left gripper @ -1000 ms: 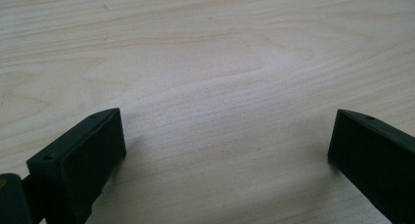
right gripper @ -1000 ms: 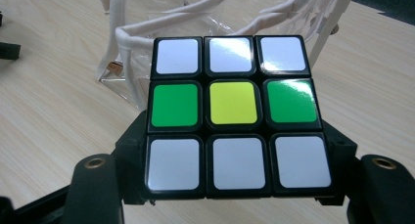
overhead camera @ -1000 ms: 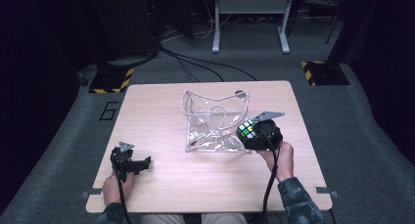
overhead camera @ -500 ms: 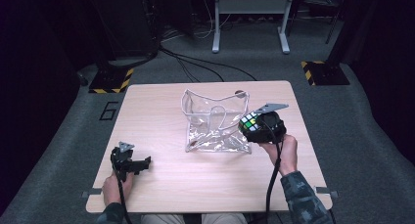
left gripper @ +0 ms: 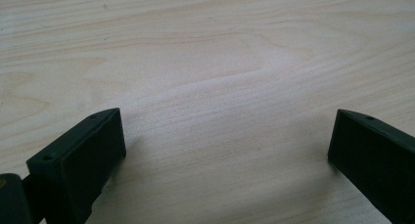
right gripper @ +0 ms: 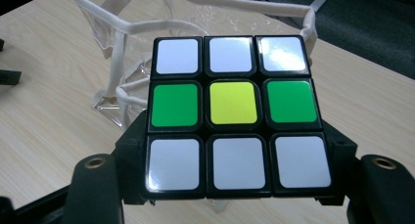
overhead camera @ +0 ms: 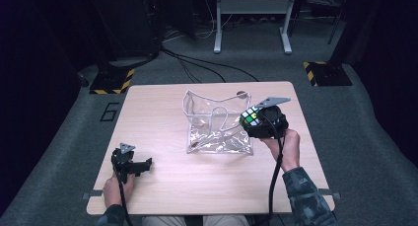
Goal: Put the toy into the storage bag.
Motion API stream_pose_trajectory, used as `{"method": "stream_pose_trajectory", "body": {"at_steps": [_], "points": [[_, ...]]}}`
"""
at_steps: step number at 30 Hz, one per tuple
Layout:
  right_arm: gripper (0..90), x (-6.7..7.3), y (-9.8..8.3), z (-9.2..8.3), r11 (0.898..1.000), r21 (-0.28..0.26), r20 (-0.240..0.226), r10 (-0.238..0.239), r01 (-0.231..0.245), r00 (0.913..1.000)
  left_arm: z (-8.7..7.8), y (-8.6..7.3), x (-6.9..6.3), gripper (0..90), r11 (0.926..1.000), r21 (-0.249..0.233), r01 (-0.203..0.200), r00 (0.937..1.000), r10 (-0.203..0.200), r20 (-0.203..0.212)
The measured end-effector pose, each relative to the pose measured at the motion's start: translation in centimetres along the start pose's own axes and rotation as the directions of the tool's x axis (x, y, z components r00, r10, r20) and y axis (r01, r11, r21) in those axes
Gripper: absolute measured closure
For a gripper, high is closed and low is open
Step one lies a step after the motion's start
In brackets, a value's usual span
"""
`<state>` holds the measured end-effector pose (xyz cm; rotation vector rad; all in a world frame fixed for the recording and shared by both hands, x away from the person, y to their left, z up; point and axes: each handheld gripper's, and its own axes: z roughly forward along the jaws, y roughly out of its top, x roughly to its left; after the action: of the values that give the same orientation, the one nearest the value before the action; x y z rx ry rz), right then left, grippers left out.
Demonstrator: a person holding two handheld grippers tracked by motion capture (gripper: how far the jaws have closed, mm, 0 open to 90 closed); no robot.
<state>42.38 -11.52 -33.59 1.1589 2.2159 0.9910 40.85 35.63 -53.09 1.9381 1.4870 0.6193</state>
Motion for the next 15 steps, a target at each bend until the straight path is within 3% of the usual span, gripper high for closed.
{"method": "stream_pose_trajectory", "body": {"at_steps": [15], "points": [[33.2, -0.1, 2.3, -0.6, 0.999, -0.013, 0.014, -0.029, 0.029, 0.9995, 0.0, 0.0, 0.0, 0.3, 1.0, -0.001, 0.001, 1.0, -0.001, 0.0]]}}
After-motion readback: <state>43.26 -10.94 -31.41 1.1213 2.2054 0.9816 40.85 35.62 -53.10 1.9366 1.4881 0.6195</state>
